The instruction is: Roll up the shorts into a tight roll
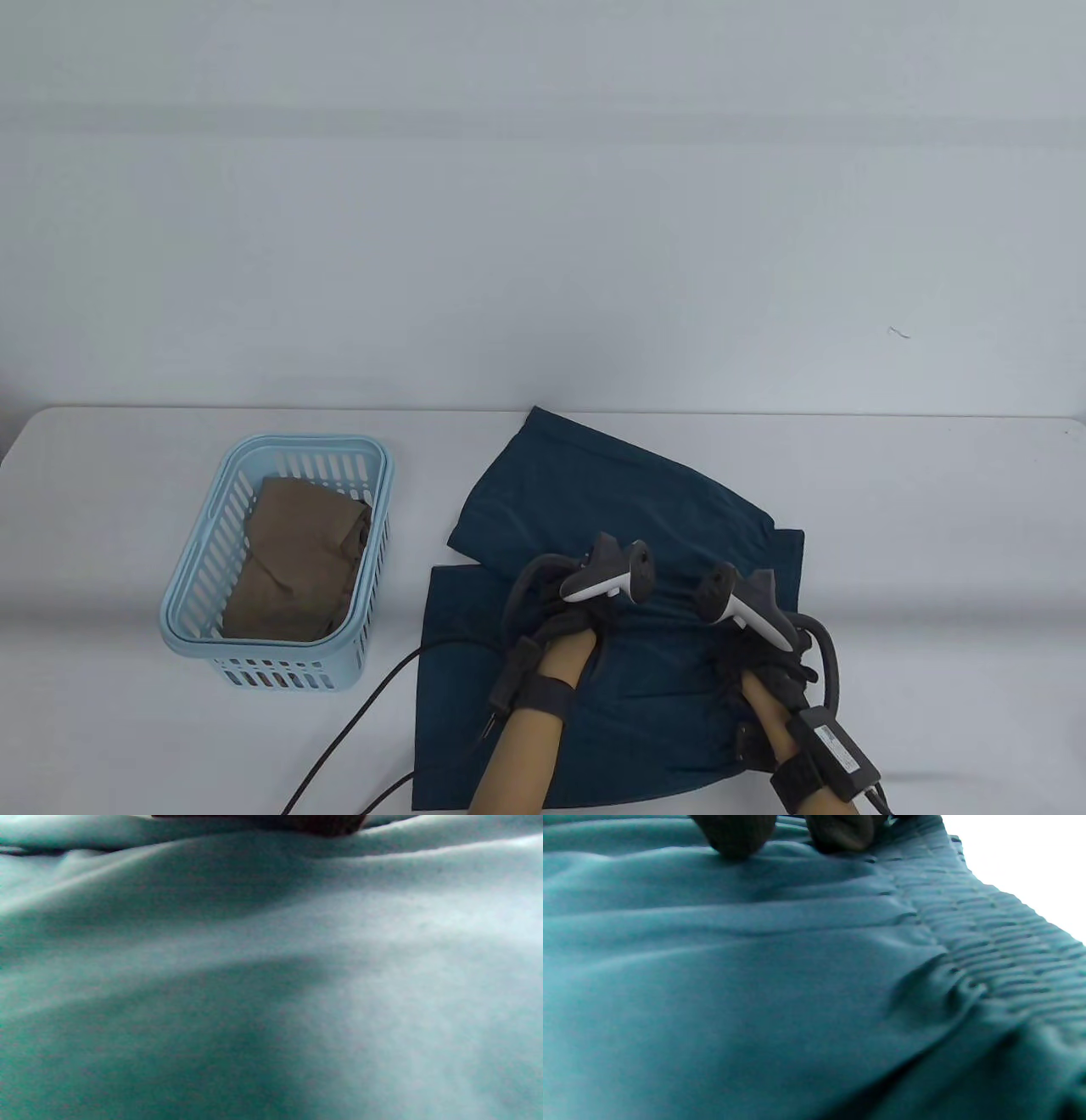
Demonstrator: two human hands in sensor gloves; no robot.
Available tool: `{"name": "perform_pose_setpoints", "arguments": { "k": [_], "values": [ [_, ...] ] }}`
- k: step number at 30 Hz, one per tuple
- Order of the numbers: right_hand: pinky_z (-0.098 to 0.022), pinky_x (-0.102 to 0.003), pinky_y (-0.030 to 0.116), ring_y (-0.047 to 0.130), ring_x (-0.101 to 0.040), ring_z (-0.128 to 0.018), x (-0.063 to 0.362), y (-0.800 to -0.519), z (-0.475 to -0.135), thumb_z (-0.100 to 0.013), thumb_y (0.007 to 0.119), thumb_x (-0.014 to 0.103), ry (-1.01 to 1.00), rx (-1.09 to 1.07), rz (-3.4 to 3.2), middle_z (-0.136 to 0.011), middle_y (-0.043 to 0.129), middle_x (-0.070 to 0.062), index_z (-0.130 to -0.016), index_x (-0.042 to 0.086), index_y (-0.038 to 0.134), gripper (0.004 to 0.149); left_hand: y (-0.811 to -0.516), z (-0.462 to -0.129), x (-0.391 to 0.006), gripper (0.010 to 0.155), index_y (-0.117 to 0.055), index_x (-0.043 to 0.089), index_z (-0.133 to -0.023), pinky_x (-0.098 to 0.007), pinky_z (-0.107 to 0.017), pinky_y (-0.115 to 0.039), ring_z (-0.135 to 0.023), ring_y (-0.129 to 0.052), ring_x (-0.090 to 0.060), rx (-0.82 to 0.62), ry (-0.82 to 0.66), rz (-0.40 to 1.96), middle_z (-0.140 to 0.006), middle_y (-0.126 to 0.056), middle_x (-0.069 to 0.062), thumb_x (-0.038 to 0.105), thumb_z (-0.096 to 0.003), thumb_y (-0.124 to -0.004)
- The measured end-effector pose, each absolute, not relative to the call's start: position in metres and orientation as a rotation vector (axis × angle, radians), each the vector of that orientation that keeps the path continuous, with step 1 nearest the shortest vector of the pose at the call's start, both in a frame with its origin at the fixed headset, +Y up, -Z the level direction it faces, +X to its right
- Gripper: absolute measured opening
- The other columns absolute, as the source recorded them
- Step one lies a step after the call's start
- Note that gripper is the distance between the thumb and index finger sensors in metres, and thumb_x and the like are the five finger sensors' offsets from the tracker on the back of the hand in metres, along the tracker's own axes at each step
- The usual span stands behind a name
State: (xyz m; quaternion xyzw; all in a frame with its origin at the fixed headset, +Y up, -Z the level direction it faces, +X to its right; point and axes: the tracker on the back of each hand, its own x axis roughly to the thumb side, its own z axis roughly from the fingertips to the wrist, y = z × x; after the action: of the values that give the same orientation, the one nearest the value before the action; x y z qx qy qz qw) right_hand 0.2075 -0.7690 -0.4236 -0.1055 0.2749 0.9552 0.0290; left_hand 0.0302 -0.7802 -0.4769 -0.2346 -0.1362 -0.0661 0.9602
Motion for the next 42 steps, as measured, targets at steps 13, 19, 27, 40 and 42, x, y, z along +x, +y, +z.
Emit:
{"name": "perform_pose_setpoints", "arguments": {
  "k": [13, 19, 27, 40, 42],
  "values": [
    [-0.071, -0.069, 0.03, 0.023, -0.045, -0.104, 0.221, -0.77, -0.454, -0.054, 0.061, 0.036, 0.811, -0.305, 2.901, -0.112, 0.027, -0.016, -0.098, 0.001, 0.05, 0.057, -0.784, -0.489, 0.026, 0.058, -0.036, 0.016, -0.107, -0.071, -0.07, -0.025, -0.098, -0.045, -0.046, -0.463, -0.247, -0.105, -0.109, -0.037, -0.017, 0.031, -0.0562, -0.06],
    [-0.071, -0.068, 0.03, 0.021, -0.043, -0.104, 0.226, -0.771, -0.461, -0.054, 0.061, 0.036, 0.797, -0.287, 2.888, -0.112, 0.024, -0.015, -0.098, 0.003, 0.048, 0.057, -0.785, -0.495, 0.025, 0.058, -0.036, 0.015, -0.107, -0.07, -0.07, -0.024, -0.098, -0.043, -0.046, -0.455, -0.233, -0.079, -0.109, -0.036, -0.018, 0.031, -0.0563, -0.06],
    [-0.072, -0.068, 0.029, 0.018, -0.042, -0.104, 0.231, -0.772, -0.46, -0.054, 0.061, 0.035, 0.801, -0.22, 2.873, -0.112, 0.02, -0.015, -0.1, 0.004, 0.045, 0.058, -0.782, -0.49, 0.018, 0.062, -0.03, 0.016, -0.108, -0.07, -0.069, -0.023, -0.102, -0.038, -0.046, -0.483, -0.25, -0.026, -0.112, -0.029, -0.019, 0.033, -0.0562, -0.059],
    [-0.072, -0.068, 0.025, 0.012, -0.043, -0.104, 0.296, -0.735, -0.404, -0.054, 0.063, 0.03, 0.763, -0.086, 2.953, -0.112, 0.008, -0.016, -0.107, 0.013, 0.018, 0.071, -0.716, -0.372, -0.083, 0.074, -0.022, 0.013, -0.109, -0.072, -0.068, -0.023, -0.106, -0.035, -0.049, -0.391, -0.529, 0.048, -0.114, -0.024, -0.022, 0.037, -0.0537, -0.065],
    [-0.072, -0.068, 0.025, 0.012, -0.043, -0.104, 0.299, -0.744, -0.394, -0.054, 0.064, 0.03, 0.835, -0.071, 3.005, -0.112, 0.007, -0.017, -0.106, 0.012, 0.017, 0.073, -0.716, -0.347, -0.094, 0.076, -0.021, 0.012, -0.109, -0.072, -0.068, -0.024, -0.106, -0.035, -0.049, -0.413, -0.556, 0.027, -0.114, -0.024, -0.022, 0.038, -0.0536, -0.066]
  ]
}}
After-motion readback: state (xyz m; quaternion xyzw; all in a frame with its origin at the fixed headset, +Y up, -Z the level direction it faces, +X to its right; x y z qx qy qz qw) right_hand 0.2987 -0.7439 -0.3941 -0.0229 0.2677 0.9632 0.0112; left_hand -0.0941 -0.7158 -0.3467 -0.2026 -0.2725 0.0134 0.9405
